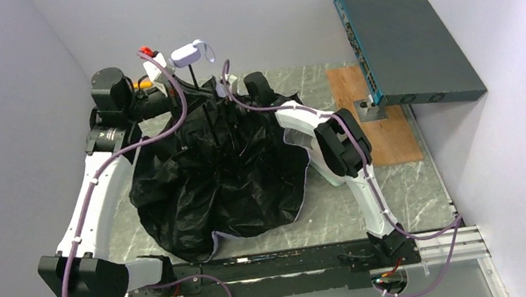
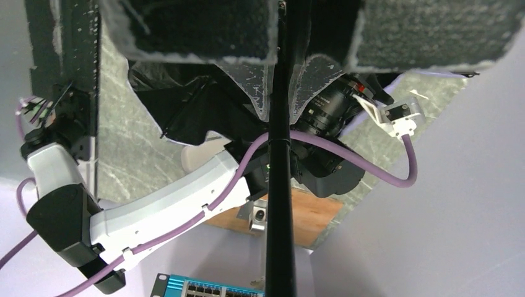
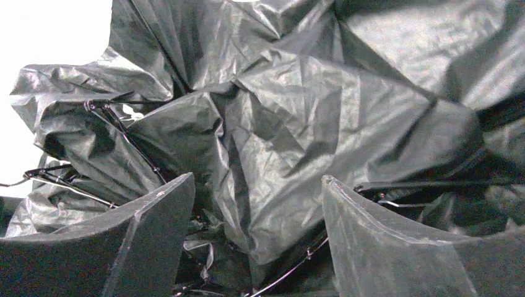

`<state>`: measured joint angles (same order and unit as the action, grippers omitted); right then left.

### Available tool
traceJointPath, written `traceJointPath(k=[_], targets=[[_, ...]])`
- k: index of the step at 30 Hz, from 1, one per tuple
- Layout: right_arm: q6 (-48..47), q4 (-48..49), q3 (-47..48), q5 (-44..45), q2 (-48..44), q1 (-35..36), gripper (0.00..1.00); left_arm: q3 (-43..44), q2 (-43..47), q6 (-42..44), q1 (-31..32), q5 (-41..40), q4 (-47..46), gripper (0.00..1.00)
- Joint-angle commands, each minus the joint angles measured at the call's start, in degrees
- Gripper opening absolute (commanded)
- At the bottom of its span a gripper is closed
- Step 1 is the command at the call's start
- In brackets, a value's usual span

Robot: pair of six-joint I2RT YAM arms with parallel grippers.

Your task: Open the umbrella

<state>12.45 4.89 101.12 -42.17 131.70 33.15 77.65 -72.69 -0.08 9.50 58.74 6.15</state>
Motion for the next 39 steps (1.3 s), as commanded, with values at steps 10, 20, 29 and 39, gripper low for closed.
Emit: traceJointPath(k=[10,20,29,39], targets=[[-1.9,2.8,11.1,-1.6,-3.4,-6.0,0.87,3.7,4.1,9.6,0.3,-9.2,1.3,0.00],[-5.4,0.9,-6.1,-11.2,-23.5,-7.1,0.98,2.8,-1.8,8.5,0.2,-8.6,-3.9,0.00],[2.8,14.4,-10.0,-10.6,-23.8,-2.1,0.98,5.7,-5.1,4.4,0.2,-9.4,-4.5,0.00],[-3.6,14.7,-5.3,-0.8,-17.9,4.0,0.86,4.8,-4.9,2.1,0.3,-7.0,-4.5,0.00]])
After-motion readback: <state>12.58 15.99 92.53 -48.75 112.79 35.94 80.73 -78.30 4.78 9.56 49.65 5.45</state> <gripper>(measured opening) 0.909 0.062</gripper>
